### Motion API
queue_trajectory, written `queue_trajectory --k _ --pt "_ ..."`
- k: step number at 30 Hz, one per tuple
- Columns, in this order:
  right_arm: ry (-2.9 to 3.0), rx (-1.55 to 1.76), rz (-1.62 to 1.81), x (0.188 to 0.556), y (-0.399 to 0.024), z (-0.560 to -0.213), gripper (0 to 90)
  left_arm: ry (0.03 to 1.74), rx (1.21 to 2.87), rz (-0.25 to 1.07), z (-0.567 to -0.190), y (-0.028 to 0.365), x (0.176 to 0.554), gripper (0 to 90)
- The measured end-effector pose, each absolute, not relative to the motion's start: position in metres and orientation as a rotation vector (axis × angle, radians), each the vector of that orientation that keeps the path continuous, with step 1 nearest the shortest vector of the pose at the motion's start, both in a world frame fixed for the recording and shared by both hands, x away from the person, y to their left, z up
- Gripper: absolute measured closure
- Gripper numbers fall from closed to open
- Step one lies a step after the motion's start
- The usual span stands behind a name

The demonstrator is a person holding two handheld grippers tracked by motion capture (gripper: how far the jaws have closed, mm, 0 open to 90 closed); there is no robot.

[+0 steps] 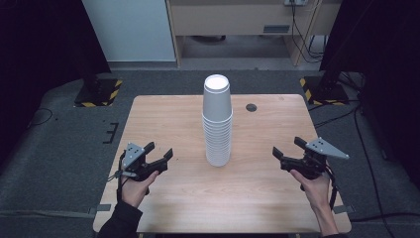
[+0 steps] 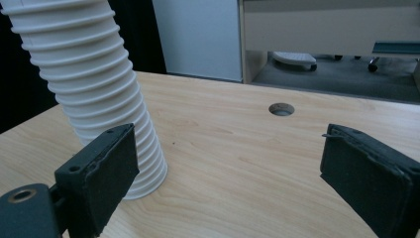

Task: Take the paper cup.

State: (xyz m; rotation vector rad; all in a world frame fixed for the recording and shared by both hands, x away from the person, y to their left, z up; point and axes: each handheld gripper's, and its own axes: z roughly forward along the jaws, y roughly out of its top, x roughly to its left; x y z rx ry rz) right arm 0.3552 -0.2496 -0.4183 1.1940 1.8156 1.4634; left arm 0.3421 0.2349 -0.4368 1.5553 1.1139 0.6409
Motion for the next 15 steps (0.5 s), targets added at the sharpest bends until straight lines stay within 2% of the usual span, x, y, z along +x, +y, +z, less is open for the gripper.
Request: queue_trajectory --k 15 --pt "1.783 1.113 1.556 0.358 -0.235 -0.387 8.4 1.013 1.560 0.611 -0.421 0.213 0.345 23.2"
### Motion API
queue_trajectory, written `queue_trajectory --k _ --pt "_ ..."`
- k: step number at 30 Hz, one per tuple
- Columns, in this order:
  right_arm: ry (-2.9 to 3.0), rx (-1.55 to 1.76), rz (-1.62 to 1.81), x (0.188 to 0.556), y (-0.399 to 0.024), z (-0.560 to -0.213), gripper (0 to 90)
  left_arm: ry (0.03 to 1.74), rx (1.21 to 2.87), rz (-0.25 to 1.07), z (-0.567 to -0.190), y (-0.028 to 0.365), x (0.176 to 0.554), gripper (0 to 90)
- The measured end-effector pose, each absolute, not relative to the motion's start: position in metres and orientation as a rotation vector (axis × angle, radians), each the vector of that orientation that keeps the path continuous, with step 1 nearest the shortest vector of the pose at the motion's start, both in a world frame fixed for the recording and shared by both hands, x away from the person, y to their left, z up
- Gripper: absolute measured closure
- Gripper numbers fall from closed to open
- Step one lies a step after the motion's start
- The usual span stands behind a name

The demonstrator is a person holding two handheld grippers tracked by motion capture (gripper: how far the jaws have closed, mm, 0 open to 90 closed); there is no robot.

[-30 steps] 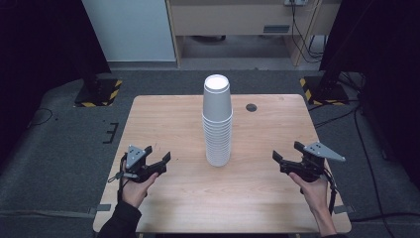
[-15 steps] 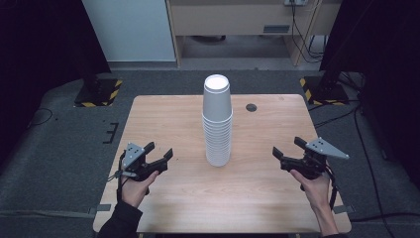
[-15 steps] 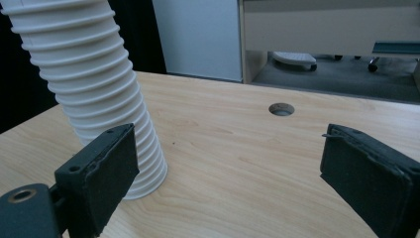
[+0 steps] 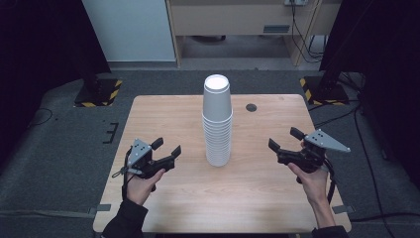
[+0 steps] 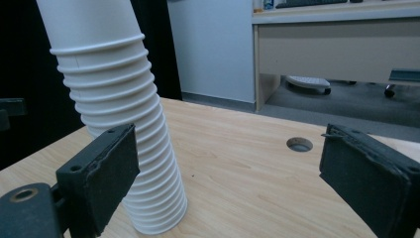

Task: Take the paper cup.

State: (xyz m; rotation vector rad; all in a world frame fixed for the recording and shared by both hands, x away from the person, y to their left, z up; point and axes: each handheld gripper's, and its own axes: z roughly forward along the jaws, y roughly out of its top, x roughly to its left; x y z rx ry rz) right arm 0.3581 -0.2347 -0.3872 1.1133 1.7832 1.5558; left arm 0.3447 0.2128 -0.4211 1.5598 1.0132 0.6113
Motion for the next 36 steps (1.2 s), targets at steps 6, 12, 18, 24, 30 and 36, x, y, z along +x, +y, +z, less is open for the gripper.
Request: queue_trajectory --k 6,12,18,24,30,36 --pt "1.770 1.087 1.577 0.359 -0.229 -0.375 8.3 0.981 1.549 0.602 -0.415 0.203 0.350 22.8" --pt "1.779 1.063 1.587 0.363 -0.220 -0.364 8.0 0.938 1.553 0.607 -0.406 0.190 0.355 22.2" --pt "1.768 1.034 1.631 0.368 -0.209 -0.354 8.0 0.911 1.551 0.599 -0.401 0.176 0.362 21.5" --pt "1.779 1.018 1.645 0.372 -0.197 -0.349 7.8 0.891 1.553 0.578 -0.396 0.165 0.368 21.0" --pt "1.788 1.002 1.655 0.379 -0.184 -0.342 7.7 0.873 1.564 0.576 -0.394 0.156 0.373 20.0" --pt "1.788 0.983 1.673 0.384 -0.175 -0.336 7.5 0.853 1.558 0.573 -0.390 0.147 0.378 19.3"
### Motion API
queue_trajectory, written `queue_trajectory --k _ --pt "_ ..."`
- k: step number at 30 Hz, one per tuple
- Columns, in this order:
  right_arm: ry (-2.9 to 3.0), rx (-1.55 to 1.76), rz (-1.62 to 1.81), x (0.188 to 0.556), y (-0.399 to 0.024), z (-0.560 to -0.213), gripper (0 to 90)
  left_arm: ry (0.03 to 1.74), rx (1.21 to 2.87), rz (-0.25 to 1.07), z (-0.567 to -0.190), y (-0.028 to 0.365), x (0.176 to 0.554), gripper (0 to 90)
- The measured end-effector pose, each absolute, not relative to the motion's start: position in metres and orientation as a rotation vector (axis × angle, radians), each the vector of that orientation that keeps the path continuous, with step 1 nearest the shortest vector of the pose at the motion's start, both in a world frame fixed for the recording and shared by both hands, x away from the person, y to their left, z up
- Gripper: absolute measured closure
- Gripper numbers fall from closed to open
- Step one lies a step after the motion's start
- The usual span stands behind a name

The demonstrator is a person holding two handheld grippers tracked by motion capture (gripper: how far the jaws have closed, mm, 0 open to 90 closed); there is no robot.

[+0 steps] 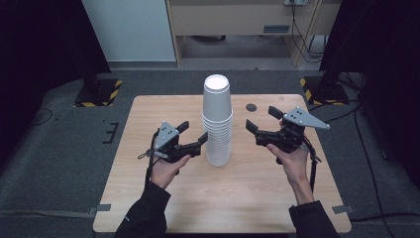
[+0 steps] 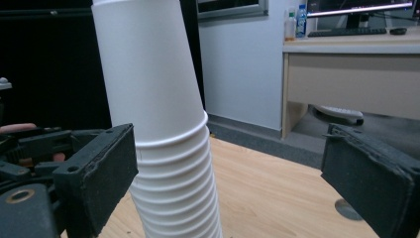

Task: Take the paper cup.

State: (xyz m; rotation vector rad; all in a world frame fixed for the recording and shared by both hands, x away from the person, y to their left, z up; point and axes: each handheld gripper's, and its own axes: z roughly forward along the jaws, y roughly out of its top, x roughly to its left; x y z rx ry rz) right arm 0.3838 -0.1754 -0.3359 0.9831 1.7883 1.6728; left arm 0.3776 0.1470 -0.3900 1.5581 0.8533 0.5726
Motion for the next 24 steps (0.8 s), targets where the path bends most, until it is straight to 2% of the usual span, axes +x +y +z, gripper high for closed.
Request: queue_trajectory --k 24 --pt "1.827 0.958 1.708 0.405 -0.140 -0.324 7.3 0.778 1.614 0.576 -0.380 0.121 0.399 15.4"
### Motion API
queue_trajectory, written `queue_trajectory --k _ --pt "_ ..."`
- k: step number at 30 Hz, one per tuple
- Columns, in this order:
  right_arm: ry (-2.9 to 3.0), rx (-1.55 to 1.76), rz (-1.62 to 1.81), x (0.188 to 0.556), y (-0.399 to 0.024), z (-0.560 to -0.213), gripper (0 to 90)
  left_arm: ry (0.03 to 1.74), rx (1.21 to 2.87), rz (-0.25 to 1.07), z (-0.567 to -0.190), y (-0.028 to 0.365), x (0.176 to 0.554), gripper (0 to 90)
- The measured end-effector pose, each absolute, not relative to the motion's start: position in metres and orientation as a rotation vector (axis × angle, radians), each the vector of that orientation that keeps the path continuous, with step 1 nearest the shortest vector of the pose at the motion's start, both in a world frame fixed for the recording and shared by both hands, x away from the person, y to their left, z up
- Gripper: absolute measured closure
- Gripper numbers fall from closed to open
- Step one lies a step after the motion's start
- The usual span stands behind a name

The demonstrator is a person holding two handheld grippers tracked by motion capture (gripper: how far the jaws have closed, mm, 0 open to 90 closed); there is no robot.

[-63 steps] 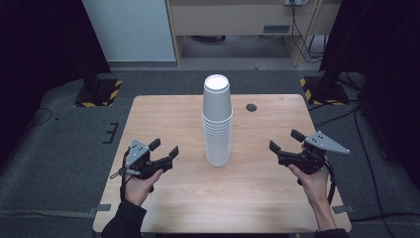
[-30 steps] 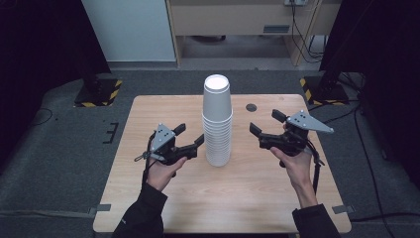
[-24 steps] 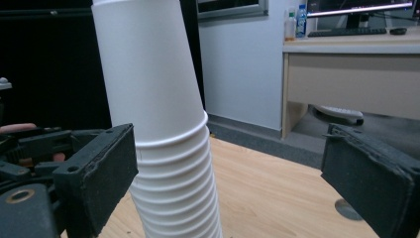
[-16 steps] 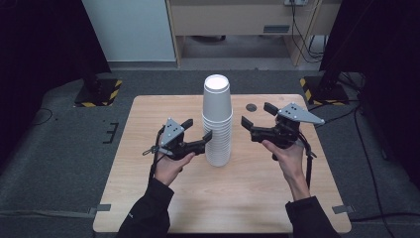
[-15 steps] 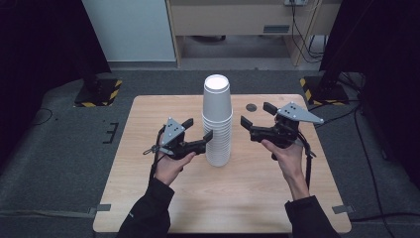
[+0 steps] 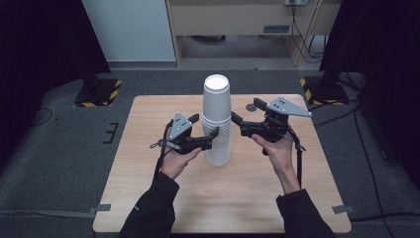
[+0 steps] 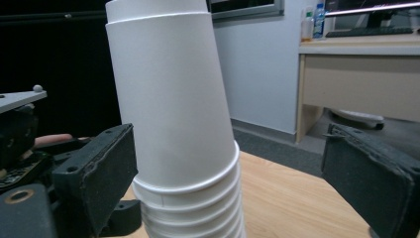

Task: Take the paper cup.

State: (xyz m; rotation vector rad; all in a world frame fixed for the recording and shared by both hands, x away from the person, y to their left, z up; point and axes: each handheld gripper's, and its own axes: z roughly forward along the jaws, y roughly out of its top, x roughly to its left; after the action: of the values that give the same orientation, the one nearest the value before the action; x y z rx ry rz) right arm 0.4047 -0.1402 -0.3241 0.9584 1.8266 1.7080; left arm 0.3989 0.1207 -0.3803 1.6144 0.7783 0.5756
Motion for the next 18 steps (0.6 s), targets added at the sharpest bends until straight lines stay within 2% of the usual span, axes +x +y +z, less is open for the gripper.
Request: queue_trajectory --k 18 --pt "1.891 0.919 1.713 0.421 -0.107 -0.324 7.1 0.742 1.615 0.551 -0.381 0.113 0.412 10.2"
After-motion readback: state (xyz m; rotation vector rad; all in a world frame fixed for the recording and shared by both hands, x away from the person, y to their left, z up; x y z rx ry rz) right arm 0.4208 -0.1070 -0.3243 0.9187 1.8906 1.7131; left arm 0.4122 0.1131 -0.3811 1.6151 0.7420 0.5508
